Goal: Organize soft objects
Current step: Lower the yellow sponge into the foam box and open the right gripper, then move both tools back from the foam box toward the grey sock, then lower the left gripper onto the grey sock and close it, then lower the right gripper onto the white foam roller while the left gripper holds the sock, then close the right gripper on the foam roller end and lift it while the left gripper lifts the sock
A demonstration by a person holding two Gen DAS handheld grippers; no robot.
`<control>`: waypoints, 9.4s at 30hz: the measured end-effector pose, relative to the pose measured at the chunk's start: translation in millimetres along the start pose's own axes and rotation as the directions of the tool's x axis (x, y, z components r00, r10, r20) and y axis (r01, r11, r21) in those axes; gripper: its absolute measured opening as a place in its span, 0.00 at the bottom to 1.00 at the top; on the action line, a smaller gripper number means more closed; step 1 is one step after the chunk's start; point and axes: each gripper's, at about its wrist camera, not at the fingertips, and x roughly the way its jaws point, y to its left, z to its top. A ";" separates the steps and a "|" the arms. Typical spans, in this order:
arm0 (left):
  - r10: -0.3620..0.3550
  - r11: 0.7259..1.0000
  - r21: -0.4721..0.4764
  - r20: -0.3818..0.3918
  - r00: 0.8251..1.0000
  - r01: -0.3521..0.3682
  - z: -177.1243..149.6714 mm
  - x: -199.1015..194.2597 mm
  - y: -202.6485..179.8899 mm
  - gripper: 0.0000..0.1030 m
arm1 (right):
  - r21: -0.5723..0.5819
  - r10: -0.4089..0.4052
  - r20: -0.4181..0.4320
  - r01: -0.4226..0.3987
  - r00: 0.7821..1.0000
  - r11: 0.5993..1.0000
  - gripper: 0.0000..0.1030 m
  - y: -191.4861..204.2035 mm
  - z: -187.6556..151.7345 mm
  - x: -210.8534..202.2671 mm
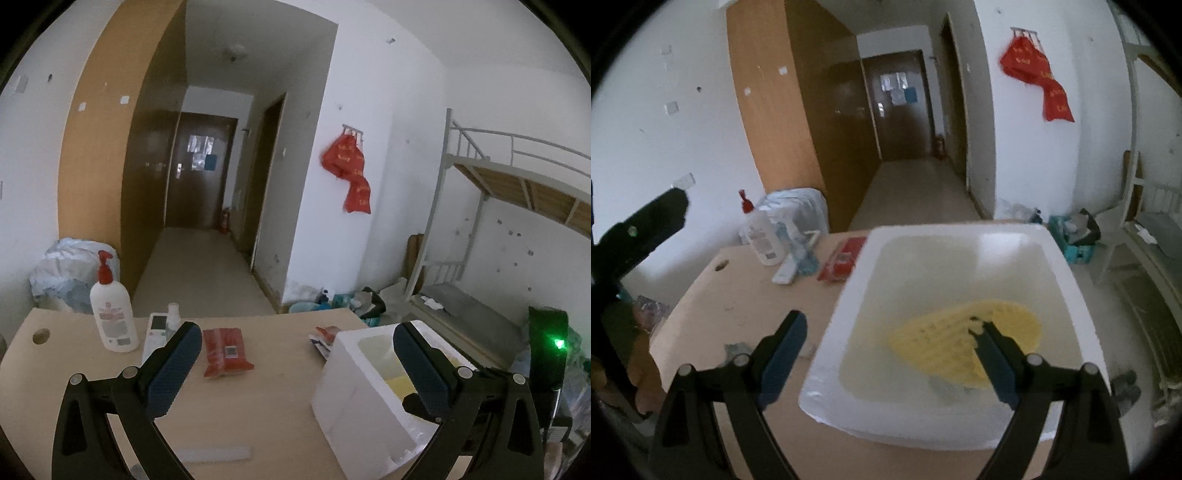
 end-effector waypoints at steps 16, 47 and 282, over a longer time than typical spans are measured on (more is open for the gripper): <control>-0.043 0.999 0.003 -0.018 0.999 0.043 -6.9 -6.1 8.6 1.00 | 0.015 -0.090 0.103 0.089 0.991 0.996 0.93 -3.8 -5.9 -49.6; 0.082 0.995 0.062 0.028 0.996 -0.083 -25.7 -95.5 41.9 1.00 | -0.088 0.089 0.275 -0.067 0.957 0.994 1.00 74.0 -25.7 -79.7; 0.023 0.969 -0.228 -0.296 0.955 -0.094 -158.4 -22.3 171.0 0.09 | -0.139 0.241 -0.267 -0.285 0.933 0.949 0.07 118.5 -50.4 127.2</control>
